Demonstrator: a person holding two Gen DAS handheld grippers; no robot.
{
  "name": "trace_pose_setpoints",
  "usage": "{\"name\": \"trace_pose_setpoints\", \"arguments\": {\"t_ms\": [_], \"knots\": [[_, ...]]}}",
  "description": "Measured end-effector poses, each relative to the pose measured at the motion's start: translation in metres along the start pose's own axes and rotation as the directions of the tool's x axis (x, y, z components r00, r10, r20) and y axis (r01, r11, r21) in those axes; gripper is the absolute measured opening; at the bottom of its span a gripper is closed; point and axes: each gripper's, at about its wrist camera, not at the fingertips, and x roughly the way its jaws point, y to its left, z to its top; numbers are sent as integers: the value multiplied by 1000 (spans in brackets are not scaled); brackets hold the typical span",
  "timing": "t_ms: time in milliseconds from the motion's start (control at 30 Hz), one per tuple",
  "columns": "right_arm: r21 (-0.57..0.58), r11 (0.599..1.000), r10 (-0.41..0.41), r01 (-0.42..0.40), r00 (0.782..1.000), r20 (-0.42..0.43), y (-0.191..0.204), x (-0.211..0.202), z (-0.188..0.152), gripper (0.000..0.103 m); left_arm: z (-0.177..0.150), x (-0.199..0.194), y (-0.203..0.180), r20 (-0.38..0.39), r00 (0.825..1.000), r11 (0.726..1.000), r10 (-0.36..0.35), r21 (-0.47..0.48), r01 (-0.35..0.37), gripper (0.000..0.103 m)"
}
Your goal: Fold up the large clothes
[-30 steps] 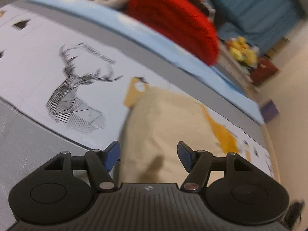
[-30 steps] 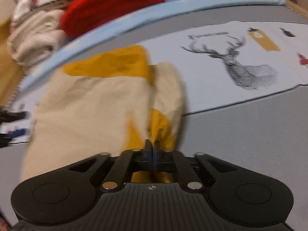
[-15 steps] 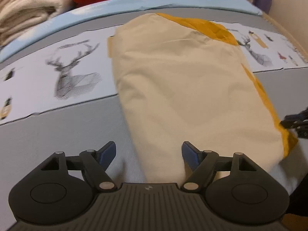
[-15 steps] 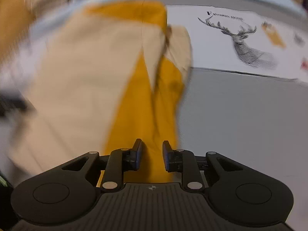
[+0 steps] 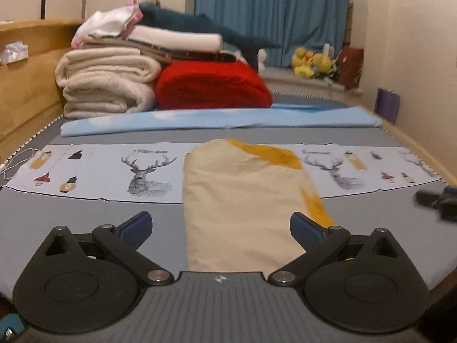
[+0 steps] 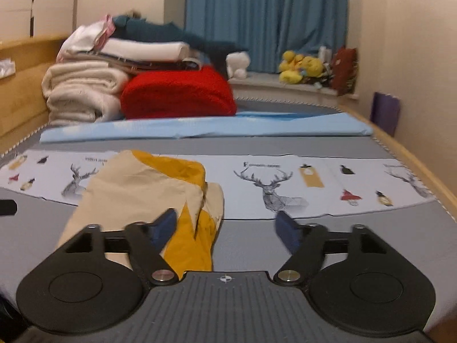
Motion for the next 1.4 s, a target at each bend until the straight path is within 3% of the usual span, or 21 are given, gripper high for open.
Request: {"name": "trace_pose_setpoints", "arguments": {"t_ms": [100, 200, 300, 400, 567, 1400], "knots": [[18, 1000, 12, -11, 999, -48, 13, -9, -29, 87, -38, -11, -10, 27, 1000, 1000, 3, -25, -3, 103], [-21, 1000, 20, -23, 989, -146, 32, -2, -61, 86, -57, 12, -17, -139, 990, 998, 25, -45, -32, 102], [-38, 999, 22, -28, 987, -156, 42, 4, -62, 85, -53, 17, -19, -91, 994, 997, 57, -42, -61, 102], [-43, 999, 20, -26, 988, -150, 48, 7, -60, 85, -50, 27, -17, -95, 989, 993, 111, -20, -114, 102], [-45, 998, 31, -39, 985, -170, 57, 12, -63, 85, -49, 33, -1, -153, 987, 991, 55, -116, -74, 102], [64, 997, 48, -34, 969, -243, 48, 28, -68, 88, -54, 41, -23, -128, 991, 999, 42, -15, -44, 102]]}}
